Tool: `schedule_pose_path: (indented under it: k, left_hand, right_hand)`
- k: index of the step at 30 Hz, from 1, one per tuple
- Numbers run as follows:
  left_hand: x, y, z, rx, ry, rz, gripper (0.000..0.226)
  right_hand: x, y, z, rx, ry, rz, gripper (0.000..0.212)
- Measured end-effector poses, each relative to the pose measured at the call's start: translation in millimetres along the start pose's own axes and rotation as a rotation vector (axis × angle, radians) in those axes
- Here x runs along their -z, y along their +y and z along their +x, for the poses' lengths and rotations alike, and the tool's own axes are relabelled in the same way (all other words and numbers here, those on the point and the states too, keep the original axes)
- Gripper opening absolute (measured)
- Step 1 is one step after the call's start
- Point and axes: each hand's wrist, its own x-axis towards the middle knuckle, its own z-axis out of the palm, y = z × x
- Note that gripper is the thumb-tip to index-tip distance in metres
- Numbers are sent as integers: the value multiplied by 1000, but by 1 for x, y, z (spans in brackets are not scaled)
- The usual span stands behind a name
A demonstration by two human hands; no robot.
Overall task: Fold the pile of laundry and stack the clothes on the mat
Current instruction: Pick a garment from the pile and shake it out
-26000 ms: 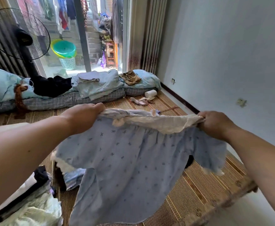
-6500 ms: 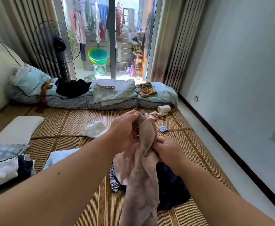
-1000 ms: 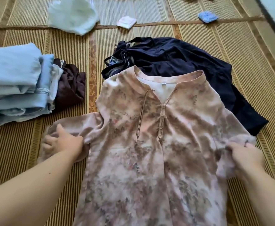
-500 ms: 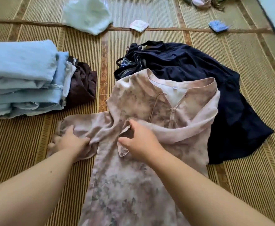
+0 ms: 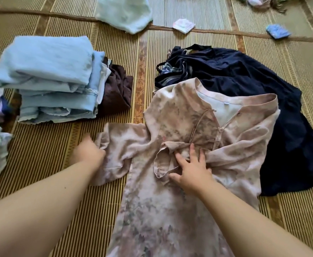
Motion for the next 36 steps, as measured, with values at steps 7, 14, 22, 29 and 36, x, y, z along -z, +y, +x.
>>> schedule_pose_path:
  k: [7,14,22,29,36]
  left_hand:
    - [12,26,-33,-86,-184,-313,11]
    - [26,35,-46,-180,-178,-465,12]
    - [40,26,-55,-186,-199,-525,9]
    - [54,30,-76,-298,-293,-559,19]
    - [24,90,-153,-609,-662,-630,57]
  right_hand:
    - [14,-39,-15,-273,247,296,69]
    - [14,-39,-8,-504,381,799,46]
    - [-30,-89,-33,10,411,649,36]
    - [-20,-72,-25,288,54,425,26]
    - [25,-42,-67,111,-24,1810,44]
